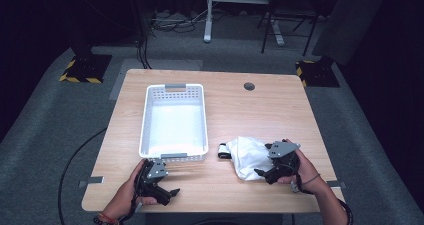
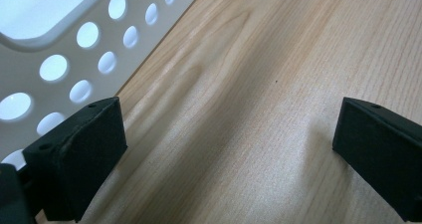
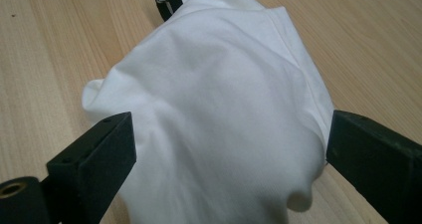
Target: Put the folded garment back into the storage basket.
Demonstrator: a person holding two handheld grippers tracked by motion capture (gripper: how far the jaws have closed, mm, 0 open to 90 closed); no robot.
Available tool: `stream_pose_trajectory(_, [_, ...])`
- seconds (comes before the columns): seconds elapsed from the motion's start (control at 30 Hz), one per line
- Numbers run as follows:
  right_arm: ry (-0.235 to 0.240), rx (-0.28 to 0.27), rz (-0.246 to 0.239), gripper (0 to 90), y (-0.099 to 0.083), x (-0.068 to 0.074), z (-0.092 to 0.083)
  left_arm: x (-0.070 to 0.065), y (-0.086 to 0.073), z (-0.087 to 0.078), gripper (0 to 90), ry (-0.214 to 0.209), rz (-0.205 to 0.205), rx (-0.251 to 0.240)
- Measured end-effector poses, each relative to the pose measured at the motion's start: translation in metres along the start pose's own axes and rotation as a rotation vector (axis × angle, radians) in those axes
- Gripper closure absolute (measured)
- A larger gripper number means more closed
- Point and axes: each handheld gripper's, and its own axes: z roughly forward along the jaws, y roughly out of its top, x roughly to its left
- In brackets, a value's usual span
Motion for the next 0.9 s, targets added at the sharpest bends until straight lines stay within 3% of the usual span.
stream_pose_trajectory(0.6, [0.023,0.056,0.01,5.5,-0.002,-0.007,0.031,0.0,0.0,0.0,0.4,0.0,0.0,0.0])
stream_pose_trajectory(0.9, [0.111,0.021,0.115,9.5,-0.013,-0.016,0.039,0.0,0.0,0.0,0.4,0.0,0.0,0.0])
